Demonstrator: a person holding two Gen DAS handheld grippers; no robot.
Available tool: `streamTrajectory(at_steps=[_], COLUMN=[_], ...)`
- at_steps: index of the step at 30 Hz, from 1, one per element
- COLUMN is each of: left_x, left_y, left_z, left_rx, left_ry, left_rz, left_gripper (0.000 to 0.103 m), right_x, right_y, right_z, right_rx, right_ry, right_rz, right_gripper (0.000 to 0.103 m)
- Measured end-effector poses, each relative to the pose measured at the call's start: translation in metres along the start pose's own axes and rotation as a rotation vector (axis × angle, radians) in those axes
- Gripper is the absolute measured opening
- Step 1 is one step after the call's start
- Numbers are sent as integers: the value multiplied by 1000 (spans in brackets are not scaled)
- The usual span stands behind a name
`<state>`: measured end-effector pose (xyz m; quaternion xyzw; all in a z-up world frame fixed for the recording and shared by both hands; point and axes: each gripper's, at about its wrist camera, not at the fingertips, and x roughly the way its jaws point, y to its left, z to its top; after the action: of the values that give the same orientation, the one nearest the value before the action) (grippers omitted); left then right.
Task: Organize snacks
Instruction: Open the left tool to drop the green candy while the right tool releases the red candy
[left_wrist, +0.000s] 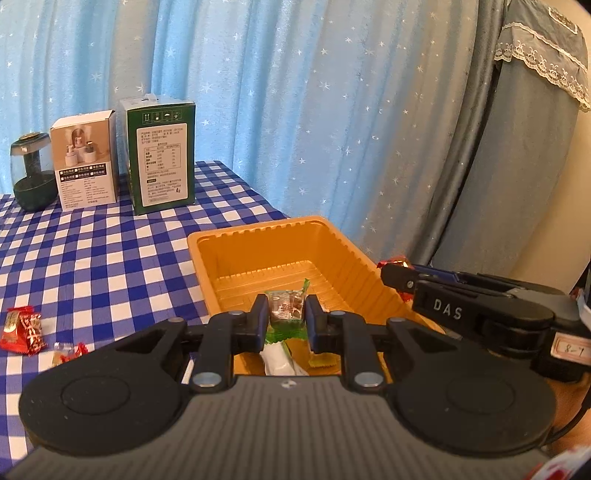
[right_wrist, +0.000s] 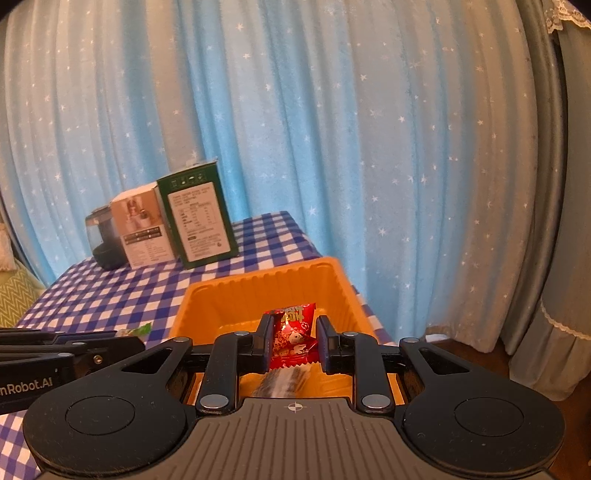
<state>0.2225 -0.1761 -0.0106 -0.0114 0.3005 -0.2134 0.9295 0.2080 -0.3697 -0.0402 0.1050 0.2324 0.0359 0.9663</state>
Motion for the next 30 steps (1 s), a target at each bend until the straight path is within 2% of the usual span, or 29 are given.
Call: streamTrajectory(at_steps=[6,19,21,22,23,30], left_x=[15,39,42,43,43,29], left_y=[3,2,1,0,0,22], left_z=[5,1,3,3,3,-5], left_rx=[-10,-28,-20,-11,-7,-63], left_ry=[10,38,38,37,32,28], left_rz=[-9,-33,-26,-20,-14,37], left_gripper=[19,19,23,38,45,45], right_x=[10,12,12,12,12,12], right_y=[-11,-18,-17,-17,-18,-18], right_z=[-2,-4,-3,-4,-3,-5], right_rx=[33,62,61,60,62,67], right_ry=[38,45,45,45,46,49], right_rz=[-1,-13,-13,-15,-15,-19], right_gripper=[24,24,24,24,24,24])
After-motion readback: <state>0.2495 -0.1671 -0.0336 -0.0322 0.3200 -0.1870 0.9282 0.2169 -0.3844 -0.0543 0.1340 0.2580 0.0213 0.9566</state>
